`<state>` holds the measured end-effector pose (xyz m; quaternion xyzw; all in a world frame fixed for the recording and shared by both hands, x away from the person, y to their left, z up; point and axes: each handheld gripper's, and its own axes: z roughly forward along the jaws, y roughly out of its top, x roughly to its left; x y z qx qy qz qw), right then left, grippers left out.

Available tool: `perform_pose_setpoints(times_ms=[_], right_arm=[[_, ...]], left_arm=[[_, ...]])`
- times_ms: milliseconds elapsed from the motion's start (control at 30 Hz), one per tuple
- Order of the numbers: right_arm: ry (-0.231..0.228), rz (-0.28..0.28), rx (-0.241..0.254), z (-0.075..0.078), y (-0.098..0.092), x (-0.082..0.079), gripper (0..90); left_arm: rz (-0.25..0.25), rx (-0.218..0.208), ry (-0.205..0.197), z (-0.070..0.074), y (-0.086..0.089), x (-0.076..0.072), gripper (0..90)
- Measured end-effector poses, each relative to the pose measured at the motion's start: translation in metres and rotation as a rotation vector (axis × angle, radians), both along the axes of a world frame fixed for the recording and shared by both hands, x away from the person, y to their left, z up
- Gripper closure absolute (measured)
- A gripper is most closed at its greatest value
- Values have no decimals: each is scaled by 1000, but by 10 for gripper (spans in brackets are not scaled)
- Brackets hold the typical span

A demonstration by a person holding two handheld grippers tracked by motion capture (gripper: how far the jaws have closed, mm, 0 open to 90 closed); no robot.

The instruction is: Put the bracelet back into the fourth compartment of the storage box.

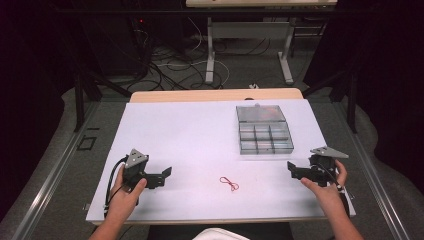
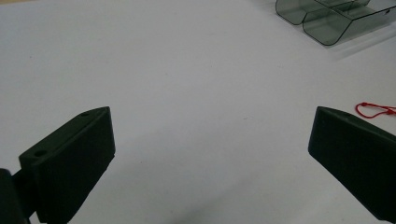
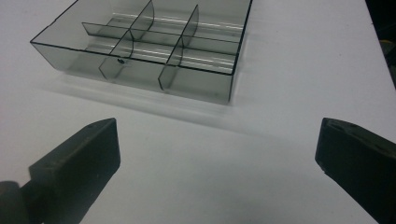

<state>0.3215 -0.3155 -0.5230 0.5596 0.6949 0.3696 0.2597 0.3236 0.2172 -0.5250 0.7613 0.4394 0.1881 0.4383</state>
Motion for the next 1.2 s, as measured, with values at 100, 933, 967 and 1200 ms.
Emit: perform_pose_setpoints(times_ms=[100, 933, 967, 1200], right_arm=[[8, 21, -7, 1, 3, -1, 6], [45, 189, -39, 10, 47, 0, 152], [42, 194, -46, 10, 48, 1, 152], [49, 225, -41, 10, 59, 2, 167]], left_arm=[[0, -1, 5, 0, 0, 0, 7], [29, -8, 12, 1, 2, -5, 10], [29, -9, 12, 1, 2, -5, 11], [28, -11, 17, 1, 1, -6, 11]])
